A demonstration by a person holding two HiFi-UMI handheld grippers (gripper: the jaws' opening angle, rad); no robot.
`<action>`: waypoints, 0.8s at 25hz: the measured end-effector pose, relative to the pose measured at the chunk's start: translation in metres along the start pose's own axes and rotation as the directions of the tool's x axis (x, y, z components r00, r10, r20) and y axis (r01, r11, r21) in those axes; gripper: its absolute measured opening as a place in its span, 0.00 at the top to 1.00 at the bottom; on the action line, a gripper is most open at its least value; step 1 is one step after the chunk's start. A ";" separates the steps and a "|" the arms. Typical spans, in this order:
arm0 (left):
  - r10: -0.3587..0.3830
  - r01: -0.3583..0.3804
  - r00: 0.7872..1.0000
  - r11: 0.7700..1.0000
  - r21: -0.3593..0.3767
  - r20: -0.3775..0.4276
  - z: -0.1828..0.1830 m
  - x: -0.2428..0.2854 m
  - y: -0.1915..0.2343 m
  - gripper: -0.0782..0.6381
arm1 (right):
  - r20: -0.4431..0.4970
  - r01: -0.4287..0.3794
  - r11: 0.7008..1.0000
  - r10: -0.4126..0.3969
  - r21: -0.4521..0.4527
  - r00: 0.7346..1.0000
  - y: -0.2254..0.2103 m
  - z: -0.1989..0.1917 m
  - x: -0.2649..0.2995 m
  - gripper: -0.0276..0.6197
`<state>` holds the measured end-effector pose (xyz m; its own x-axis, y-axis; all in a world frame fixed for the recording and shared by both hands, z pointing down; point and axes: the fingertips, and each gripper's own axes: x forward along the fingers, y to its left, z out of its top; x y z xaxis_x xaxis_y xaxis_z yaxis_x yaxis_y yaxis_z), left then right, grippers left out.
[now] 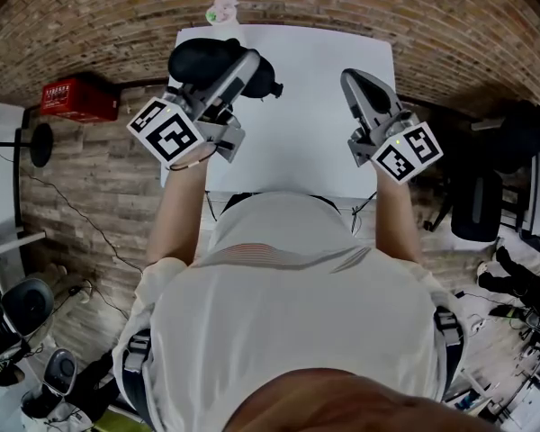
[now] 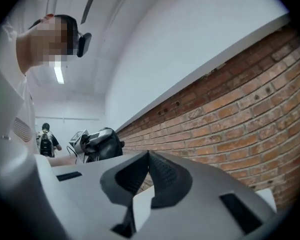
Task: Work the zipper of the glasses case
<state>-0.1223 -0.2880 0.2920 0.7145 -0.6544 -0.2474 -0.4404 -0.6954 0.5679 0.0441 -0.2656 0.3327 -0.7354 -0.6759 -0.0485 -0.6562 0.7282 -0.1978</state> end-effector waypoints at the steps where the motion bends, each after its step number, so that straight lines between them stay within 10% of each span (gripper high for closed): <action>1: 0.019 -0.018 1.000 1.000 -0.001 0.015 0.003 0.000 0.002 0.51 | -0.009 0.013 1.000 -0.013 -0.020 1.000 0.001 0.000 0.001 0.88; 11: 0.106 -0.099 0.990 0.992 -0.077 0.093 0.006 0.011 0.003 0.51 | -0.172 -0.185 0.980 0.170 -0.071 0.970 0.078 -0.042 0.024 0.81; 20: 0.118 -0.112 0.991 0.990 -0.084 0.064 -0.006 0.018 -0.001 0.51 | -0.229 -0.168 0.979 0.138 -0.115 0.964 0.092 -0.063 0.048 0.79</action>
<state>-0.1058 -0.2972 0.2923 0.6212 -0.7496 -0.2285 -0.4706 -0.5900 0.6561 -0.0620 -0.2235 0.3734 -0.8381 -0.5245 0.1497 -0.5384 0.8395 -0.0730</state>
